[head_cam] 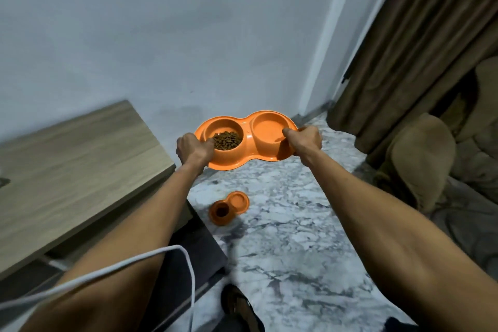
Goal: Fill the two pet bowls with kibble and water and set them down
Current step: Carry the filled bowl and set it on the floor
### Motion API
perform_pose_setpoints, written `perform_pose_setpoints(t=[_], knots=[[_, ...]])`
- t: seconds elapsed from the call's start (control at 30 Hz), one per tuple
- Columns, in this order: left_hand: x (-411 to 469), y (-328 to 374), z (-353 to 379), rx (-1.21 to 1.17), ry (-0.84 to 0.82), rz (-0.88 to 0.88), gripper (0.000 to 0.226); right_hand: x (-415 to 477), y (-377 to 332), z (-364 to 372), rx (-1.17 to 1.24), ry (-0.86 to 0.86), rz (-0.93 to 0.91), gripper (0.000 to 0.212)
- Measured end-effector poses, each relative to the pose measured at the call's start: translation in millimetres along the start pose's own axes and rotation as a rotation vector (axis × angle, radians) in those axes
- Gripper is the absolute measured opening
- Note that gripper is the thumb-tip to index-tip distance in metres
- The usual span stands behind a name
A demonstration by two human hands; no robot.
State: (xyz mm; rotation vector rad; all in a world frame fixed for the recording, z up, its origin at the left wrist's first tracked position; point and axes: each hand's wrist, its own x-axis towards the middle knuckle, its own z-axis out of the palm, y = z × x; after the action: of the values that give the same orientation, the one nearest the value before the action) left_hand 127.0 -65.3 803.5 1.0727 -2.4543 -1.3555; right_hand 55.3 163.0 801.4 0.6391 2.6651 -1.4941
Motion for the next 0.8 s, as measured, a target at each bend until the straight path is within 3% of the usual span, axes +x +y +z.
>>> perform_pose_setpoints(t=[0.13, 0.23, 0.33, 0.6, 0.73, 0.8], knots=[[37, 27, 63, -0.010, -0.019, -0.021, 0.029, 67, 1, -3, -0.009, 0.016, 0.011, 0.043], [64, 38, 107, 0.027, -0.013, -0.044, 0.029, 115, 4, 0, -0.018, 0.009, 0.025, 0.027], [86, 41, 142, 0.045, -0.023, -0.080, 0.036, 153, 13, 8, -0.037, -0.021, 0.028, 0.024], [160, 14, 273, 0.050, 0.024, -0.156, 0.047, 294, 74, 72, -0.068, -0.132, 0.068, 0.054], [197, -23, 357, 0.097, 0.056, -0.253, 0.032, 373, 130, 125, -0.139, -0.235, 0.050, 0.067], [217, -54, 405, 0.089, 0.074, -0.313, 0.043, 412, 166, 154, -0.177, -0.270, 0.048, 0.071]])
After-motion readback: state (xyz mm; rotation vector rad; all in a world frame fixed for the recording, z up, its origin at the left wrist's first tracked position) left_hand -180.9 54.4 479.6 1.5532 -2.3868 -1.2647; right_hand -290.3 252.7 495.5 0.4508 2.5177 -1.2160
